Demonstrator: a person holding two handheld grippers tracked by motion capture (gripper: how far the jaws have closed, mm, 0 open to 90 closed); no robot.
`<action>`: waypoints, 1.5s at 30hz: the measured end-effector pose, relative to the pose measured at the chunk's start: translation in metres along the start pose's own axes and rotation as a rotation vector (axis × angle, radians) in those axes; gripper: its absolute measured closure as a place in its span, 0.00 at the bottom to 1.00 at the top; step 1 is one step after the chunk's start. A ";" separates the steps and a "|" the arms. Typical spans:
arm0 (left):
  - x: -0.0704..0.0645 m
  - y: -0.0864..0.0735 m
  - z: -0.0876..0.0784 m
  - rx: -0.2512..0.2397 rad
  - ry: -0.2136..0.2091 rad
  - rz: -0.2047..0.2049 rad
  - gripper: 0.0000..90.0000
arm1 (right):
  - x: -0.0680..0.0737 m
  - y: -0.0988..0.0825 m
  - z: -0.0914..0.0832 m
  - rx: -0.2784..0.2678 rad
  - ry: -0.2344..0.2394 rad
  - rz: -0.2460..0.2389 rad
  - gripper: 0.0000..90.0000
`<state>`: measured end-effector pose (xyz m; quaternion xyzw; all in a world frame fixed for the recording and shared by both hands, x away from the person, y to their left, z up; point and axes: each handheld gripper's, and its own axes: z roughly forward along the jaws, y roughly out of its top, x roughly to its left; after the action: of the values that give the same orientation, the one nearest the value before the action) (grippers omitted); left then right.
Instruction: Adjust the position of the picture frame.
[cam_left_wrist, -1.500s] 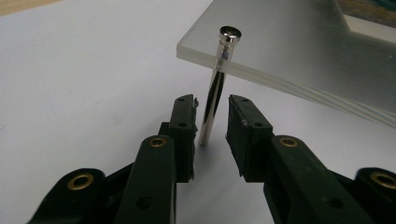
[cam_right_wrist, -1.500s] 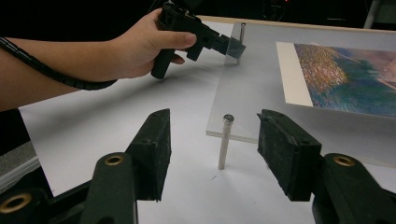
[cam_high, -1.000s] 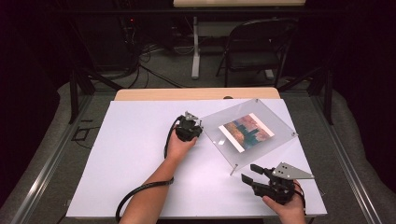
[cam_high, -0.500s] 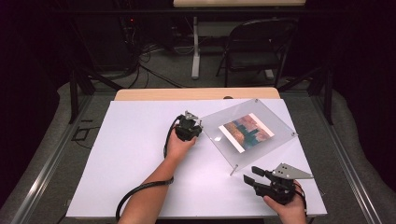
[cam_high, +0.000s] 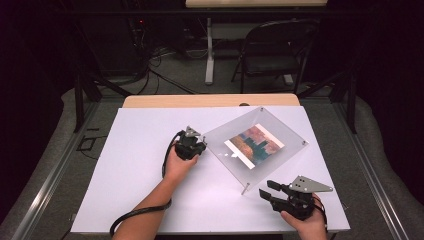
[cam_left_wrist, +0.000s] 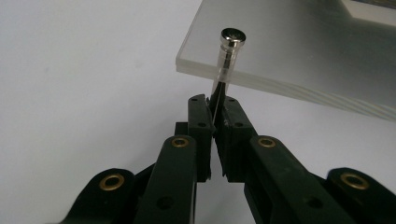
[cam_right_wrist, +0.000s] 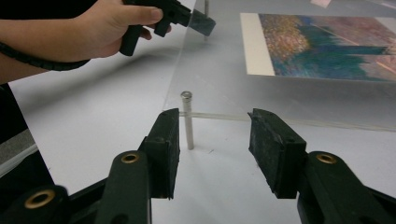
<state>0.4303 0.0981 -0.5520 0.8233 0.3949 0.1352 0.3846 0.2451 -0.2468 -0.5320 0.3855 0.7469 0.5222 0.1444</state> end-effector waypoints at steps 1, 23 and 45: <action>0.001 -0.003 -0.003 0.000 -0.004 -0.006 0.94 | 0.000 0.000 0.000 -0.002 0.001 -0.002 0.58; 0.001 -0.039 -0.036 -0.011 -0.043 -0.014 0.94 | 0.020 -0.009 0.000 0.082 -0.002 -0.020 0.71; -0.006 -0.009 -0.063 -0.014 -0.092 -0.049 0.93 | 0.032 -0.007 0.033 0.111 0.109 -0.003 0.75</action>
<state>0.3881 0.1301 -0.5163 0.8160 0.3957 0.0905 0.4114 0.2410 -0.2027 -0.5460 0.3629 0.7820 0.5000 0.0827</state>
